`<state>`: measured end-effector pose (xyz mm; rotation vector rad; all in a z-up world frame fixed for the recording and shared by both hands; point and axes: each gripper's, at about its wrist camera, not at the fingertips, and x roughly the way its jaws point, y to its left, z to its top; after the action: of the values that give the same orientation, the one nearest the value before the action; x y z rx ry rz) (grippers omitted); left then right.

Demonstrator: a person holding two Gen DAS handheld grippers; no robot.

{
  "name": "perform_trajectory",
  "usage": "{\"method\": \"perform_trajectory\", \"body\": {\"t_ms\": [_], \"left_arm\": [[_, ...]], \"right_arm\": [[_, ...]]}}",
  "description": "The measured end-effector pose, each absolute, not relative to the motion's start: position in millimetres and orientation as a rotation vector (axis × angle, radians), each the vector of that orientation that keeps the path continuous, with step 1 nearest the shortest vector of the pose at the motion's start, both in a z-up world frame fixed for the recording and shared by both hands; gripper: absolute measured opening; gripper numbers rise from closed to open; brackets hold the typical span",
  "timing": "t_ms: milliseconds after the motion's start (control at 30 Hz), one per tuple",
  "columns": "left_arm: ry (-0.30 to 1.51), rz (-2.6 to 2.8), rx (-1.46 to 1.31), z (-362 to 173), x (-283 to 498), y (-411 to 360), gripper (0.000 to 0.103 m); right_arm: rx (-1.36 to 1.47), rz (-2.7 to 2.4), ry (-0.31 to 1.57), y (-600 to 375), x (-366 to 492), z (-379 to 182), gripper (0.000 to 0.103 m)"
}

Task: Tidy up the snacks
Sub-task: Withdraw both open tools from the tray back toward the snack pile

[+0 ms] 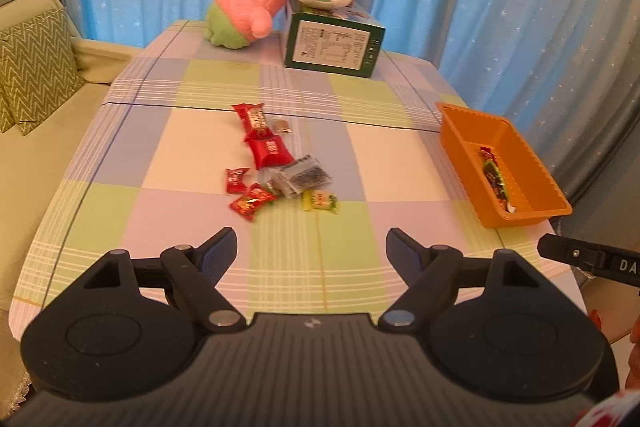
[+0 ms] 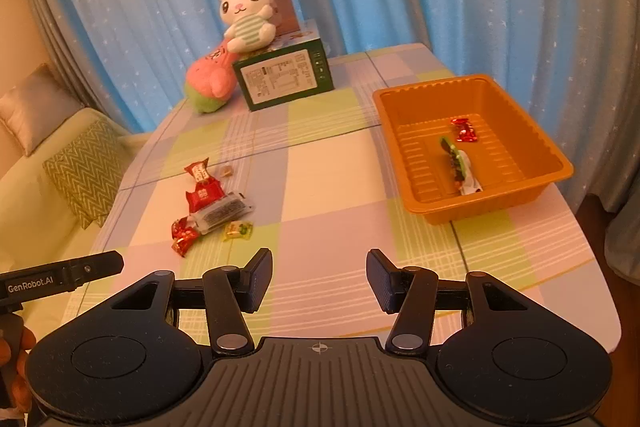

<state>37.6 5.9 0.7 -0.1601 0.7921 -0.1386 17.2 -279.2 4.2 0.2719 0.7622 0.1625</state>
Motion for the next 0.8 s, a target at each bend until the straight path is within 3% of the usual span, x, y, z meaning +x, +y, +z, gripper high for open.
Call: {"method": "perform_trajectory", "body": {"t_ms": [800], "left_arm": [[0.886, -0.245, -0.007, -42, 113, 45, 0.076]], "right_arm": [[0.145, 0.284, 0.819, -236, 81, -44, 0.052]]}}
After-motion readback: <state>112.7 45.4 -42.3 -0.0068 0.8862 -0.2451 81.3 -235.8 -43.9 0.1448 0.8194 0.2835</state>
